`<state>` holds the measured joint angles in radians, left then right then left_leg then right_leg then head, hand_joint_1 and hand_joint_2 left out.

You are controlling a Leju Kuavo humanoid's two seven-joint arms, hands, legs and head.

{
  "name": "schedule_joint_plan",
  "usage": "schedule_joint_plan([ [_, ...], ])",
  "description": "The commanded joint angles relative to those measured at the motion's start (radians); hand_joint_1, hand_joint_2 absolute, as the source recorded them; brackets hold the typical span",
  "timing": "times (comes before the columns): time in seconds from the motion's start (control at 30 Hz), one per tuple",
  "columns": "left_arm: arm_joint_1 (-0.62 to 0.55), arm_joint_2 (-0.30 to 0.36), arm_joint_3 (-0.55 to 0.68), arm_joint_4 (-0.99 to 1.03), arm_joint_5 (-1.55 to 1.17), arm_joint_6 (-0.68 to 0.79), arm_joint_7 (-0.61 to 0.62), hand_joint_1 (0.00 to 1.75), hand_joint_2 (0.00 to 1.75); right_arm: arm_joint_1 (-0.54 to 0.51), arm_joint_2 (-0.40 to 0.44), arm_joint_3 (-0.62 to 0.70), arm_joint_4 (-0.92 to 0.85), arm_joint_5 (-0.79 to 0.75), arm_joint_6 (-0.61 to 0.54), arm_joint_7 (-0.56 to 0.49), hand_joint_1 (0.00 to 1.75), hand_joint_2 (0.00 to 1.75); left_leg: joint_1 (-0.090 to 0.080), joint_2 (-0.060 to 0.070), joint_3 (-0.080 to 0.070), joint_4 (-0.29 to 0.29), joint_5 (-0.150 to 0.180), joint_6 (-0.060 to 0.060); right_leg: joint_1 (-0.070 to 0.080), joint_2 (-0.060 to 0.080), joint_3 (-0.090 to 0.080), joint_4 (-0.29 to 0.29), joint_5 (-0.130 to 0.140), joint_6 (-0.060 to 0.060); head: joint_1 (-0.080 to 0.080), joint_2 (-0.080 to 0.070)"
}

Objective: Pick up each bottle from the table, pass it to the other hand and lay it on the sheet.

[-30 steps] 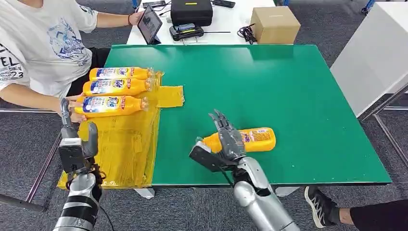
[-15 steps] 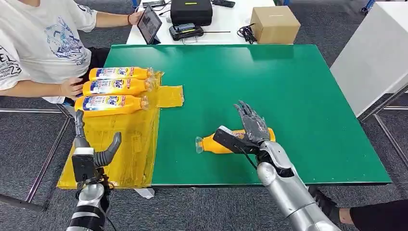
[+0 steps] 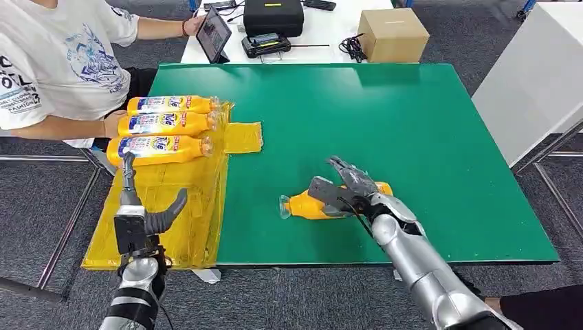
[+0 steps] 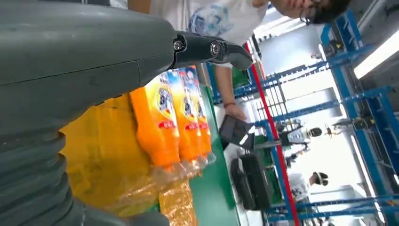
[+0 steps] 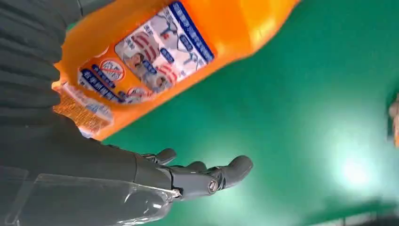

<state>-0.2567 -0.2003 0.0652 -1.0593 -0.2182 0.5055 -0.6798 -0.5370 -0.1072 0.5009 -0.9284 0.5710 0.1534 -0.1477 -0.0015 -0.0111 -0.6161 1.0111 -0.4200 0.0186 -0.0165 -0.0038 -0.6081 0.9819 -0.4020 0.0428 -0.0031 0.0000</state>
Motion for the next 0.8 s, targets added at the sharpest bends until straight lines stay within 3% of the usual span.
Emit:
schedule_joint_plan([
  [0.03,-0.072,0.022,-0.063,0.112,0.023,0.003,-0.018,0.00,1.75,-0.107,-0.078,0.110,0.145,-0.096,0.058,-0.028,0.00,1.75,0.001,0.000,0.004,0.000,-0.002,-0.001,0.001,-0.001,0.004,0.000,-0.002,-0.002,0.000,0.000],
  [0.33,-0.085,0.024,-0.078,0.131,0.038,-0.007,-0.018,0.00,1.75,-0.126,-0.181,0.201,0.098,-0.171,0.135,-0.002,0.00,1.75,0.000,-0.001,0.001,0.000,-0.001,0.000,0.000,-0.001,0.002,0.000,-0.001,-0.001,0.000,0.000],
  [0.5,-0.087,0.024,-0.081,0.135,0.039,-0.007,-0.018,0.00,1.75,-0.129,-0.190,0.214,0.095,-0.179,0.141,-0.001,0.00,1.75,0.000,0.000,0.002,0.001,-0.001,-0.001,0.000,0.000,0.003,0.000,-0.001,-0.001,0.000,0.000],
  [0.67,-0.111,0.015,-0.093,0.162,0.055,-0.022,-0.018,0.00,1.75,-0.185,-0.274,0.318,0.065,-0.241,0.266,-0.013,0.00,1.75,0.000,-0.001,0.002,0.001,-0.002,-0.001,0.000,-0.001,0.003,0.000,-0.001,-0.001,0.000,0.000],
  [0.8,-0.116,0.006,-0.099,0.167,0.076,-0.026,-0.018,0.00,1.75,-0.232,-0.299,0.377,0.042,-0.269,0.287,0.045,0.00,1.75,-0.001,0.000,0.000,0.001,-0.001,0.000,-0.001,0.000,0.001,0.001,-0.001,0.000,0.000,0.000],
])
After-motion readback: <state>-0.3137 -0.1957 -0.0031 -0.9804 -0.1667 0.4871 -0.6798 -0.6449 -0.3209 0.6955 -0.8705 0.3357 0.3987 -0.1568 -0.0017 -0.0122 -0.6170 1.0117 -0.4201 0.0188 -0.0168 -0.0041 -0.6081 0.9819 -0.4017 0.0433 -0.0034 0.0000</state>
